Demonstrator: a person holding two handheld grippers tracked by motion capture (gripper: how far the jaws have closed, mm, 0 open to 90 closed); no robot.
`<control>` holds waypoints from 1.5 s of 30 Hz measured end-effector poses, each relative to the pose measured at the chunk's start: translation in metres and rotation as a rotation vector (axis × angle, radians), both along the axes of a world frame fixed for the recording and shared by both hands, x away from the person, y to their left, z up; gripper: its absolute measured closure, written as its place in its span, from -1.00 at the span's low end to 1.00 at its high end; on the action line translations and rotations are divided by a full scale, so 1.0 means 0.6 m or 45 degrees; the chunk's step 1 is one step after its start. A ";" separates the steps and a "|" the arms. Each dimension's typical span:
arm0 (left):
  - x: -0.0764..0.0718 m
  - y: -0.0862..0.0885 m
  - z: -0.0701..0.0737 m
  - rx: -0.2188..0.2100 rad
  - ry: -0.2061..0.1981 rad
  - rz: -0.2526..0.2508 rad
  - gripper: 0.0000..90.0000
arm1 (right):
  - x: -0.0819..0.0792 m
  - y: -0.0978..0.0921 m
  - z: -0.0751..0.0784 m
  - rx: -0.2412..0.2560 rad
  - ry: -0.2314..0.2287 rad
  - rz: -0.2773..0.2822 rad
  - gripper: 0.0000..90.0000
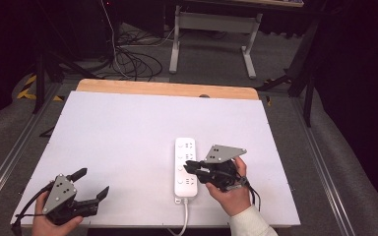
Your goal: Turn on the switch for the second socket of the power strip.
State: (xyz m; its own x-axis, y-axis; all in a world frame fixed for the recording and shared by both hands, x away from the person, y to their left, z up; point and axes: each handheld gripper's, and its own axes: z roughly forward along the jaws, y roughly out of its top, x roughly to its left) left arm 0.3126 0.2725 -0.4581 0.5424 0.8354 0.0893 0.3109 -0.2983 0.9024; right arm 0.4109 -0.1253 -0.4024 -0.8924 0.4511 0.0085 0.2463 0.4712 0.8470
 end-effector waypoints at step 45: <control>0.000 -0.001 -0.001 -0.006 0.000 0.007 -0.70 | 0.060 0.050 -0.097 -0.140 0.099 -0.123 1.00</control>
